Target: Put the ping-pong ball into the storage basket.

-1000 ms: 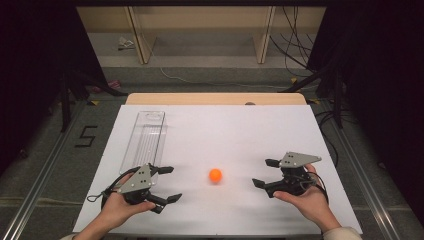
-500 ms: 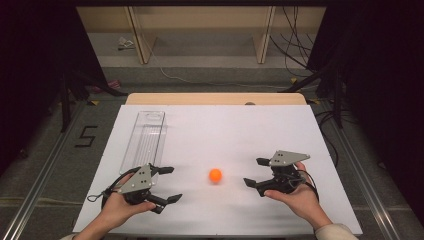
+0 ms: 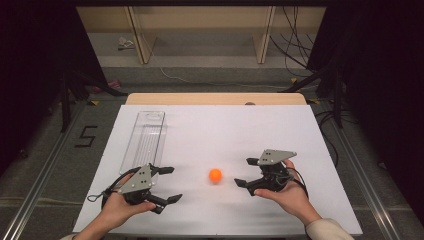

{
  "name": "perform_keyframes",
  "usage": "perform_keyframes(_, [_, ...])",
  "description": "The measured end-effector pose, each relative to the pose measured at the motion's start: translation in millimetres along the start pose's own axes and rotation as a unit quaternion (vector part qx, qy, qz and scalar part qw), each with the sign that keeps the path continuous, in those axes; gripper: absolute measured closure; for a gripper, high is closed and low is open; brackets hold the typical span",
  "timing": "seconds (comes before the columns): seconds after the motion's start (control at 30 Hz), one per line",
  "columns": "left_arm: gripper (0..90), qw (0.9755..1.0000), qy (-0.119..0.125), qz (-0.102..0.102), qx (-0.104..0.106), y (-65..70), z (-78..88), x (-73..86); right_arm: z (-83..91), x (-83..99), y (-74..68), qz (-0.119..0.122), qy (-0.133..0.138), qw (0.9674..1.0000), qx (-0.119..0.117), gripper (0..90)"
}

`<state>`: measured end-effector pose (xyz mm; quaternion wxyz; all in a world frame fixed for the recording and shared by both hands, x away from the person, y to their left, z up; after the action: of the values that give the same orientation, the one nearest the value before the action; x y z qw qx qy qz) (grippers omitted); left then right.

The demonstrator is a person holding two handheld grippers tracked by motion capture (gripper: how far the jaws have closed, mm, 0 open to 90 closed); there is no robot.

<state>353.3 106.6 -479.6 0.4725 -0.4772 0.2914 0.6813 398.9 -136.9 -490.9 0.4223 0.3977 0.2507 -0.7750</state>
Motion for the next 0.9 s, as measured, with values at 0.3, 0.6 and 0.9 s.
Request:
perform_keyframes(0.3, [16.6,1.0000,0.000,0.000,0.001,0.3,-0.2,0.0,-7.1,-1.4,-1.3,0.003,-0.003,1.0000,-0.005,16.2])
perform_keyframes(0.6, [16.6,1.0000,0.000,0.000,0.002,0.5,-0.3,0.0,-15.7,-1.9,-4.0,0.006,-0.013,0.9998,-0.013,16.2])
perform_keyframes(0.9, [16.6,1.0000,0.000,0.000,0.002,0.9,-0.3,0.0,-28.1,-3.9,-8.0,0.013,-0.021,0.9994,-0.022,16.2])
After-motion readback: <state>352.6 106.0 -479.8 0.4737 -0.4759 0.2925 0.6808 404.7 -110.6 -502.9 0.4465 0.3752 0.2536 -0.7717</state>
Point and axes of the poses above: each handheld gripper's, and its own axes: z roughly backward along the jaws, x roughly out of its underside, y roughly to its right, the point moved 9 cm from there along -z, roughly forward along the jaws, and after that the axes turned 1 degree about z, right-handed, at the moved point
